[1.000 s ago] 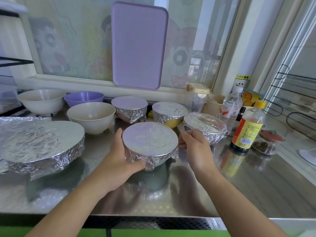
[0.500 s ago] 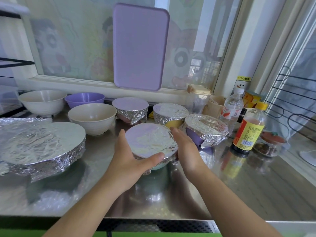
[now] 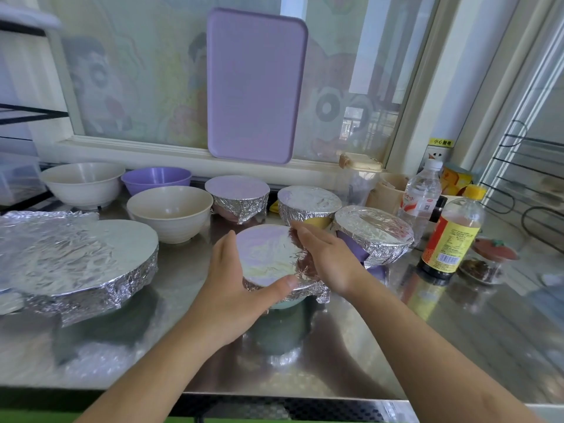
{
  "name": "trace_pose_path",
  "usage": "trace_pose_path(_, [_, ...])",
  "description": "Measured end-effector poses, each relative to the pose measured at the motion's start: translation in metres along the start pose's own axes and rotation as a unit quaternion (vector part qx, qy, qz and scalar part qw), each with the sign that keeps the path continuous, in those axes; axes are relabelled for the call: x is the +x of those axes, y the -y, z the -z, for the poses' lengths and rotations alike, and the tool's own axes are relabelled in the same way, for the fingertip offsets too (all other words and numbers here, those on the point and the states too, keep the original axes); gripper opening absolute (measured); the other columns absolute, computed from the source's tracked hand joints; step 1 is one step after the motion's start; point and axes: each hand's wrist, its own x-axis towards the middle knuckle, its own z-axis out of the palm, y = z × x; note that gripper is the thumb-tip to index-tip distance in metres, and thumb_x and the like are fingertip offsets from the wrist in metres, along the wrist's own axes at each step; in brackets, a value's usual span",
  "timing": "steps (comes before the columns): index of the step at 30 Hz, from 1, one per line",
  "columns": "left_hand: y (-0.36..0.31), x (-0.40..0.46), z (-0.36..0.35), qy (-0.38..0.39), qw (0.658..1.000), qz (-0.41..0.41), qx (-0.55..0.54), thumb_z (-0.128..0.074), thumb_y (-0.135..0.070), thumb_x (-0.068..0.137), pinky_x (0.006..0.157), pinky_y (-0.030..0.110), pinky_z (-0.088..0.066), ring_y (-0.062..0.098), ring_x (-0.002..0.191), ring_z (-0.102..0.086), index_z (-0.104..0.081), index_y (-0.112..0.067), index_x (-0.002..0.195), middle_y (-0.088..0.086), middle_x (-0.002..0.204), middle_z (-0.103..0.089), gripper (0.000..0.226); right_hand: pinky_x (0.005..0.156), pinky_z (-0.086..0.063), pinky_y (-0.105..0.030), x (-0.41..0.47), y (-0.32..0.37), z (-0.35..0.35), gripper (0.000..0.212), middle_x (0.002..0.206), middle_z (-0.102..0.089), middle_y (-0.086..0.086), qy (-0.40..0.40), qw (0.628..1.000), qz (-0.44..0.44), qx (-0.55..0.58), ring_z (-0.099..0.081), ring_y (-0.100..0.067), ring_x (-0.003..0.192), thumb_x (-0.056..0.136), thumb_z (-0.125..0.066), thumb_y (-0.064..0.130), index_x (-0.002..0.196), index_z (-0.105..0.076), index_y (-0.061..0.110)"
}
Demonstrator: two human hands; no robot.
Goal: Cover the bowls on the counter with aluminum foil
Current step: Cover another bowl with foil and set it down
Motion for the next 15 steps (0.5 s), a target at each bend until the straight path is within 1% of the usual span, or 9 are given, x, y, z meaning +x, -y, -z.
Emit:
trace_pose_path(1, [0.000, 0.000, 0.001, 0.001, 1.000, -0.001, 0.000, -0.071, -0.076, 0.063, 0.091, -0.006, -0.021, -0.034, 0.116, -0.023, -0.008, -0.028, 0.164, -0.029, 0.150, -0.013, 0.128, 0.118, -0.033, -0.027, -0.001, 0.001, 0.000, 0.045, 0.154, -0.054, 0.014, -0.005, 1.000, 0.001, -0.003, -0.049, -0.004, 0.139, 0.110, -0.047, 0.039, 0.153, -0.055, 0.028])
trace_pose_path(3, [0.000, -0.001, 0.003, 0.002, 1.000, -0.002, -0.005, -0.070, -0.078, 0.060, 0.099, 0.003, -0.020, -0.022, 0.127, -0.022, -0.004, -0.028, 0.165, -0.028, 0.156, -0.011, 0.135, 0.108, -0.035, -0.022, -0.002, 0.001, 0.001, 0.044, 0.148, -0.059, 0.015, -0.005, 1.000, -0.006, -0.003, -0.053, -0.001, 0.130, 0.111, -0.045, 0.039, 0.150, -0.058, 0.027])
trace_pose_path(5, [0.001, -0.001, 0.005, 0.002, 1.000, 0.010, -0.008, -0.076, -0.074, 0.064, 0.105, 0.014, -0.021, -0.015, 0.133, -0.021, -0.006, -0.028, 0.165, -0.027, 0.157, -0.012, 0.132, 0.100, -0.040, -0.023, -0.006, 0.005, 0.002, 0.040, 0.133, -0.066, 0.015, -0.013, 1.000, -0.011, -0.004, -0.058, -0.005, 0.118, 0.111, -0.044, 0.040, 0.140, -0.066, 0.025])
trace_pose_path(7, [0.002, 0.000, 0.004, -0.002, 1.000, 0.017, -0.026, -0.085, -0.064, 0.070, 0.105, 0.016, -0.023, -0.011, 0.134, -0.025, -0.010, -0.030, 0.164, -0.029, 0.150, -0.016, 0.125, 0.099, -0.043, -0.020, -0.009, 0.005, 0.001, 0.035, 0.116, -0.066, 0.023, -0.017, 1.000, -0.024, 0.011, -0.059, 0.000, 0.112, 0.110, -0.043, 0.039, 0.131, -0.070, 0.029])
trace_pose_path(9, [0.005, 0.000, 0.003, -0.009, 0.999, 0.019, -0.047, -0.091, -0.070, 0.059, 0.109, 0.020, -0.027, -0.005, 0.142, -0.027, -0.007, -0.031, 0.165, -0.026, 0.156, -0.019, 0.140, 0.086, -0.046, -0.009, -0.015, 0.006, -0.004, 0.030, 0.100, -0.070, 0.028, -0.035, 0.997, -0.027, 0.064, -0.064, 0.012, 0.095, 0.111, -0.045, 0.032, 0.112, -0.075, 0.032])
trace_pose_path(10, [0.008, 0.001, 0.001, -0.013, 0.998, 0.022, -0.062, -0.090, -0.074, 0.051, 0.113, 0.024, -0.030, -0.001, 0.145, -0.030, -0.006, -0.033, 0.165, -0.024, 0.159, -0.021, 0.147, 0.081, -0.051, -0.010, -0.016, 0.004, -0.006, 0.032, 0.095, -0.075, 0.024, -0.047, 0.992, -0.040, 0.112, -0.068, 0.011, 0.088, 0.110, -0.047, 0.028, 0.099, -0.078, 0.032])
trace_pose_path(11, [0.008, 0.000, -0.001, -0.018, 0.996, 0.026, -0.078, -0.087, -0.076, 0.045, 0.115, 0.030, -0.036, 0.002, 0.144, -0.034, -0.007, -0.036, 0.164, -0.024, 0.158, -0.025, 0.148, 0.082, -0.056, -0.018, -0.017, 0.002, -0.009, 0.035, 0.095, -0.079, 0.015, -0.060, 0.982, -0.058, 0.167, -0.074, 0.002, 0.087, 0.109, -0.050, 0.026, 0.091, -0.080, 0.029])
trace_pose_path(13, [0.009, -0.001, -0.003, -0.028, 0.994, 0.034, -0.102, -0.087, -0.073, 0.044, 0.111, 0.044, -0.049, 0.005, 0.140, -0.041, -0.012, -0.039, 0.161, -0.024, 0.153, -0.031, 0.143, 0.088, -0.060, -0.037, -0.020, 0.002, -0.017, 0.031, 0.098, -0.082, -0.001, -0.096, 0.957, -0.091, 0.258, -0.079, -0.016, 0.089, 0.106, -0.055, 0.025, 0.092, -0.082, 0.023])
trace_pose_path(15, [0.010, -0.001, -0.005, -0.034, 0.993, 0.030, -0.112, -0.091, -0.069, 0.049, 0.110, 0.045, -0.050, 0.005, 0.138, -0.042, -0.016, -0.040, 0.160, -0.023, 0.152, -0.033, 0.137, 0.092, -0.059, -0.043, -0.021, 0.003, -0.022, 0.025, 0.099, -0.082, -0.010, -0.110, 0.933, -0.111, 0.326, -0.079, -0.026, 0.090, 0.102, -0.061, 0.026, 0.096, -0.082, 0.016])
